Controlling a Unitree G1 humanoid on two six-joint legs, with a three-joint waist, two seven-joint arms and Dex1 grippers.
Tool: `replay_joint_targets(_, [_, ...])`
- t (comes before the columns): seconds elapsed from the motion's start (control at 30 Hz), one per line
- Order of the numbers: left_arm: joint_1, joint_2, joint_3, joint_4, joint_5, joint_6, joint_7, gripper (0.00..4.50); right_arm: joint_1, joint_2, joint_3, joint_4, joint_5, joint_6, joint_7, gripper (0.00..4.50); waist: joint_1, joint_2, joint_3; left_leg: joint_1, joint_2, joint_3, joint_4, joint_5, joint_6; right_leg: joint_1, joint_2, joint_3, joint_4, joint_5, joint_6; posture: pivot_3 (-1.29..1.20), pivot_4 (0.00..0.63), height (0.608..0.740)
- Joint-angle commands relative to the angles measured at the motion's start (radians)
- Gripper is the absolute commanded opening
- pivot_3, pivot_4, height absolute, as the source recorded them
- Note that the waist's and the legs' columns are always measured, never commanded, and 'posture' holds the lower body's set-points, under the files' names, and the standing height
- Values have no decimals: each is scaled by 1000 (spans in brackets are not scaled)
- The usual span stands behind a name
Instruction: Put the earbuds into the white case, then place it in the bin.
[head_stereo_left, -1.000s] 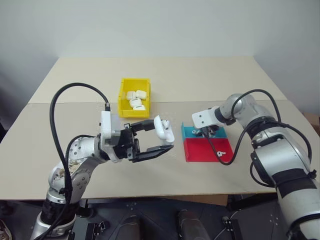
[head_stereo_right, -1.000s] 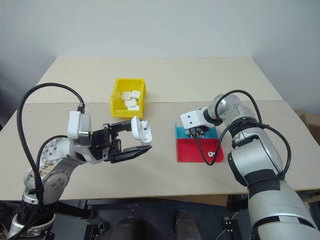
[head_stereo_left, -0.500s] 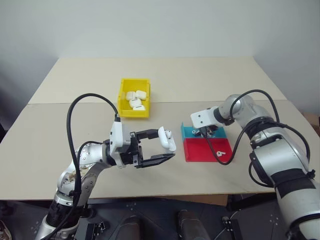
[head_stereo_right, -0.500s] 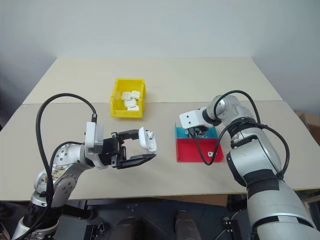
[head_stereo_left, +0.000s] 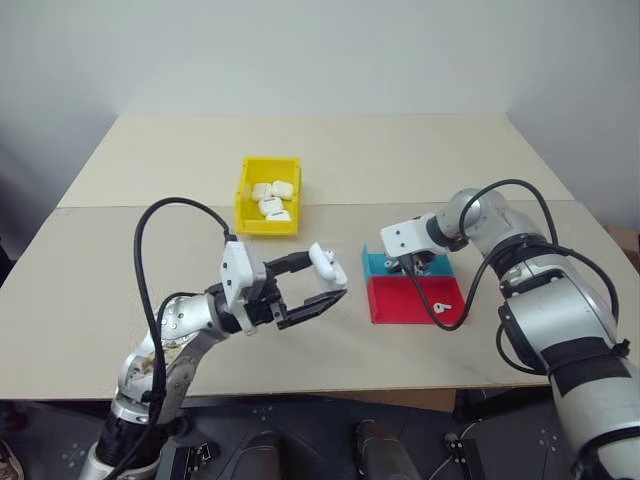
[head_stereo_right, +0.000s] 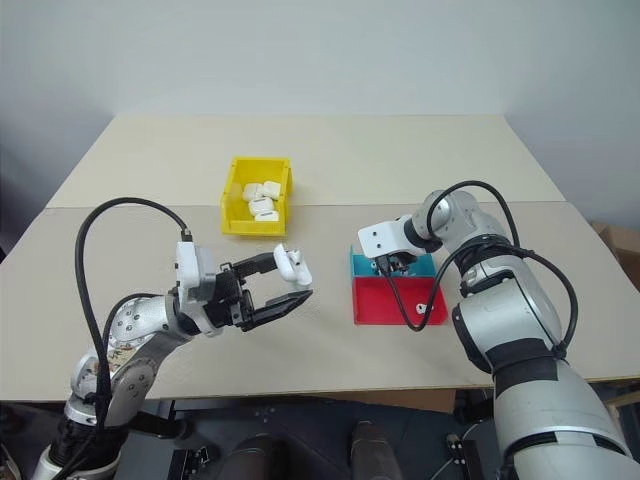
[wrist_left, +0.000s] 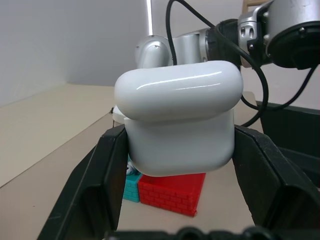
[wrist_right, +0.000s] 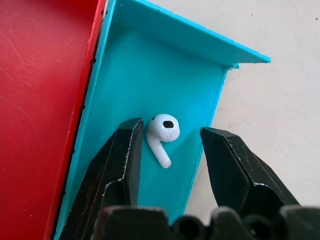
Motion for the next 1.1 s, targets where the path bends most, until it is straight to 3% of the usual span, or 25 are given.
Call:
replay_joint_targets(0.03, [16,4,12,-60,-6,6,26,2848,15,4,-10,4,12,8,24,2327,1,0,0,0,0,0,0,0,0,0,0,0,0,0,0,0,150,740])
replay_joint_targets(0.13, [25,9,14,-68,-7,7,34,2848,18,1,-6,3,4,2,27,1955,1,0,0,1,0,0,0,0,0,1,0,0,0,0,0,0,150,740])
replay_joint_targets(0.27, [27,12,16,-72,-8,8,39,2848,22,2,-6,2,4,5,35,747,0,0,0,3,0,0,0,0,0,3,0,0,-1,0,0,0,150,740])
replay_joint_targets(0.3, [28,13,16,-73,-9,7,39,2848,22,1,-3,1,0,7,32,629,0,0,0,5,0,0,0,0,0,5,0,0,-1,0,0,0,150,740])
replay_joint_targets(0.53, [21,13,17,-67,-6,-1,36,2848,22,0,-13,-1,4,25,-5,630,0,0,0,8,0,0,-1,0,0,9,0,-1,-2,0,0,0,150,740])
replay_joint_targets(0.8, [-81,7,25,-10,-77,2,-55,2848,-37,-34,-207,-64,196,215,52,630,2,0,0,7,0,1,-1,0,0,8,0,-1,-3,0,0,0,150,740])
replay_joint_targets(0.9, [-136,-9,23,13,-111,9,-80,2848,4,-54,-341,-234,381,404,175,630,3,0,0,4,0,0,-1,0,0,7,0,-1,-3,0,0,0,150,740])
replay_joint_targets(1.0, [-200,-34,19,39,-152,27,-95,2848,156,-107,-457,-618,585,704,254,630,11,1,0,3,0,-3,-1,0,0,6,0,-3,-4,0,0,0,150,740])
replay_joint_targets(1.1, [-261,-60,16,59,-207,57,-112,2848,331,-160,-579,-1034,804,1065,202,630,31,1,0,-1,0,-7,-1,-1,1,7,0,-7,-4,0,0,0,150,740])
